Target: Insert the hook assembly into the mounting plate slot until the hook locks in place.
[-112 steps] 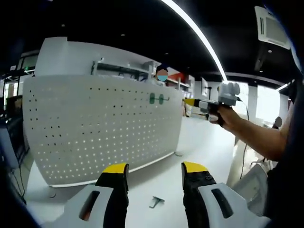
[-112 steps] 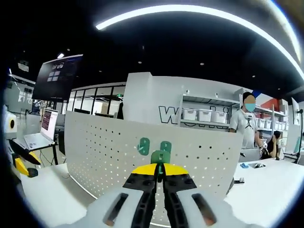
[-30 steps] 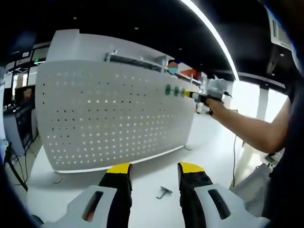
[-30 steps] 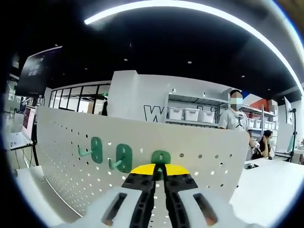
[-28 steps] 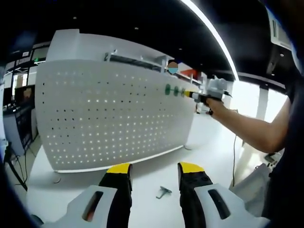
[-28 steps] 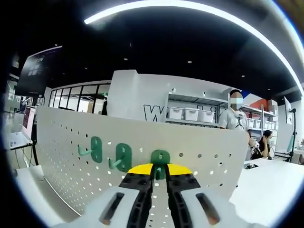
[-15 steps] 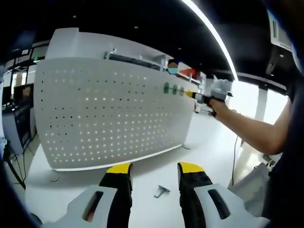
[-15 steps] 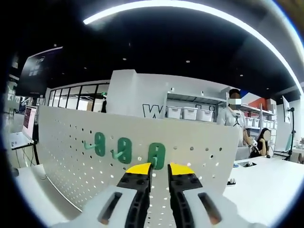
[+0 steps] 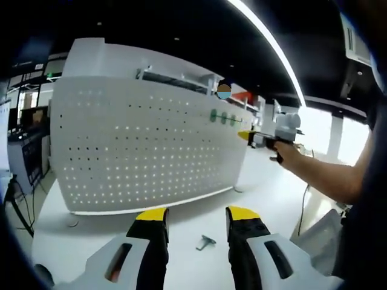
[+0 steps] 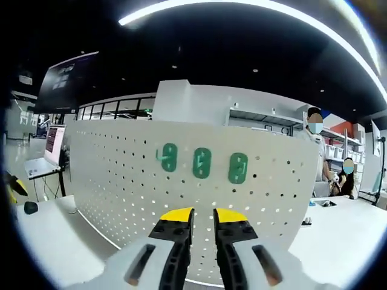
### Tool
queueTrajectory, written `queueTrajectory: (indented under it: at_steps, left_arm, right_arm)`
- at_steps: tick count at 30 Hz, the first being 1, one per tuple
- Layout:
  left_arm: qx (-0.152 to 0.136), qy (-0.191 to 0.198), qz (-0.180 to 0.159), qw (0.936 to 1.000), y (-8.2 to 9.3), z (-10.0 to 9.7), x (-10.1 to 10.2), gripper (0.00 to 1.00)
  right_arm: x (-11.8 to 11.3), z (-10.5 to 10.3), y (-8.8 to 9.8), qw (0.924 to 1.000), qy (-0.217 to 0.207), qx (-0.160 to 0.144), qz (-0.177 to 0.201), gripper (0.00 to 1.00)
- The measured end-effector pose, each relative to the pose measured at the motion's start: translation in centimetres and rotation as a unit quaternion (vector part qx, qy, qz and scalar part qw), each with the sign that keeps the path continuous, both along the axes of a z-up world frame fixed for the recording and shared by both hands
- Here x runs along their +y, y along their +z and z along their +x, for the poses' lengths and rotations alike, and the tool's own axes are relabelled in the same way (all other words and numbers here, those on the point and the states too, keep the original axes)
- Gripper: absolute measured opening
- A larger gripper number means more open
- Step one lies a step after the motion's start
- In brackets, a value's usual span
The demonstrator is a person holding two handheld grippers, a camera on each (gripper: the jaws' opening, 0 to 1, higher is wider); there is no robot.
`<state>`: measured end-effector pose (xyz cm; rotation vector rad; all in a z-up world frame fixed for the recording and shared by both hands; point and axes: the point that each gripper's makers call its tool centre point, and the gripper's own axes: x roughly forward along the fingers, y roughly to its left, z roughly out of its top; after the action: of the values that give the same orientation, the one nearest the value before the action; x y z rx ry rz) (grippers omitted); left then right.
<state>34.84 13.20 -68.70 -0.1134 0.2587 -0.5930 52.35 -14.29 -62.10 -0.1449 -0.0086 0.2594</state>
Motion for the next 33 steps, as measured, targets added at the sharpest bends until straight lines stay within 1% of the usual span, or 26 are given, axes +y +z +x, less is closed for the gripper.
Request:
queueTrajectory:
  at_steps: [6,8,9,14,19,26,32,33]
  left_arm:
    - [0.001,0.017,-0.001,0.9999,-0.3,-1.3,0.9,0.38]
    - [0.0,0.024,-0.004,0.9997,-0.2,-1.8,1.2,0.38]
    - [0.0,0.027,-0.005,0.9996,-0.2,-1.9,1.3,0.38]
    - [-0.005,0.041,-0.009,0.9991,-0.2,-2.9,1.8,0.38]
    - [-0.01,0.054,-0.007,0.9984,-0.1,-3.8,2.3,0.38]
    - [-0.016,0.067,-0.01,0.9976,-0.3,-4.4,2.4,0.38]
    - [-0.018,0.067,-0.007,0.9975,-0.8,-4.9,2.1,0.38]
    - [-0.018,0.067,-0.006,0.9976,-0.9,-5.0,2.1,0.38]
  right_arm:
    - [3.6,-1.0,-1.8,0.9986,0.047,0.023,-0.012,0.12]
    - [4.5,-1.2,-2.4,0.9975,0.06,0.032,-0.016,0.12]
    - [5.3,-1.5,-2.9,0.9966,0.07,0.038,-0.02,0.12]
    - [7.9,-2.3,-4.8,0.9921,0.106,0.057,-0.037,0.12]
    - [10.7,-3.7,-6.6,0.9851,0.144,0.082,-0.046,0.13]
    - [13.1,-5.2,-8.7,0.9759,0.179,0.108,-0.062,0.13]
    - [14.4,-6.5,-10.0,0.9694,0.199,0.125,-0.072,0.13]
    - [14.7,-6.8,-10.4,0.9672,0.204,0.131,-0.075,0.14]
